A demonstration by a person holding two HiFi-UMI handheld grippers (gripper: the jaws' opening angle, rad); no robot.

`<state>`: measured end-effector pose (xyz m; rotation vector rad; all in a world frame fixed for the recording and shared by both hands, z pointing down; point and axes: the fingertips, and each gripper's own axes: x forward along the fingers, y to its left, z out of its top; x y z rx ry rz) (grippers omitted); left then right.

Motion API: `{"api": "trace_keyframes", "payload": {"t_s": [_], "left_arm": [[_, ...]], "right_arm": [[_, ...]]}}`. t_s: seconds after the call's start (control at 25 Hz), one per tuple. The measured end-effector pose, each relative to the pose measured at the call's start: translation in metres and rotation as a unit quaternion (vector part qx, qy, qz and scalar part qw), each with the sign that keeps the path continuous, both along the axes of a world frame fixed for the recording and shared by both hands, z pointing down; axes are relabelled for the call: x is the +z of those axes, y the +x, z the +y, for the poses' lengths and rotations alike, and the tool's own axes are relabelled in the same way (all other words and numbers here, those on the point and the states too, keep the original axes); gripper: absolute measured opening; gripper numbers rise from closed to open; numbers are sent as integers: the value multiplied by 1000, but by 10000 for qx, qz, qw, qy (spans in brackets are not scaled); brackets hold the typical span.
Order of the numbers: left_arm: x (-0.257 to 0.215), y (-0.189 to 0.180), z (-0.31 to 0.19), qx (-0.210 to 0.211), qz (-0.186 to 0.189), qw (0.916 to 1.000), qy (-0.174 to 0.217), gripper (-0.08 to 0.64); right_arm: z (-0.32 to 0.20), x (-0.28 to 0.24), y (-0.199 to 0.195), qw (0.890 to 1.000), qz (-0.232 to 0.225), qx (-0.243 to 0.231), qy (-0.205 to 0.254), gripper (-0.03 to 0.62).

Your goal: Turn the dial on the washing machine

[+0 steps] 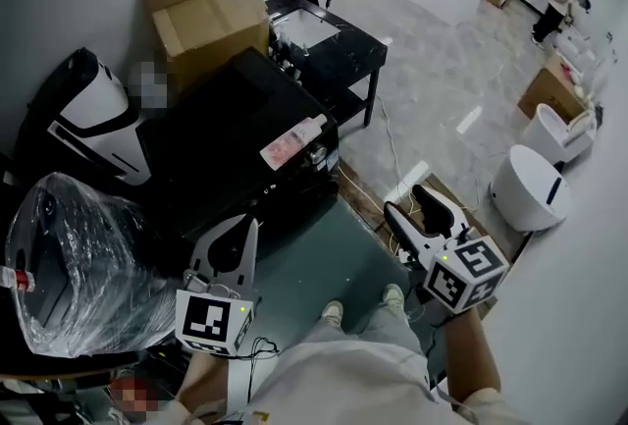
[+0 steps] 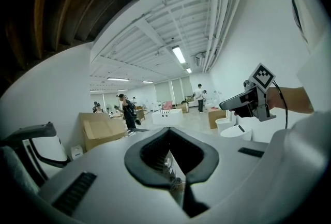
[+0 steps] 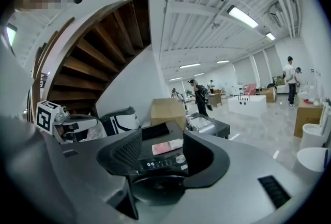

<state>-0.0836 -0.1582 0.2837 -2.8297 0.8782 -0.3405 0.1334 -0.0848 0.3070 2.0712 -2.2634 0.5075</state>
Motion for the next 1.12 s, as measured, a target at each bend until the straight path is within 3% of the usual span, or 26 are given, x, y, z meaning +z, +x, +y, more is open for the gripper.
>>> {"api": "trace_keyframes", "payload": {"t_s": [0.28,0.44,0.52,0.68,0.84,1.0,1.12], "left_arm": [[2,15,-30,-773,-173,9968,46,18],[-3,30,-30,-1281,148,9913,-253,18],[-2,35,-31,-1587,72,9871,-189,18],[9,37,-35,-2146,39,9766,-129,18],[36,29,-40,-2584,98,9650,-444,18],[59,19,-39,-2890,42,9555,-588,18],[74,12,-39,-2955,-22,9534,-610,18]], "right_arm": [[-67,26,27,9962,-282,-795,-231,270],[-95,38,46,9872,-752,-1356,-384,268],[-110,43,54,9829,-843,-1589,-406,267],[-140,58,57,9761,-320,-2090,-494,267],[-166,79,44,9669,138,-2504,-481,267],[-190,107,35,9618,114,-2675,-571,267],[-199,122,28,9607,-82,-2713,-586,267]]}}
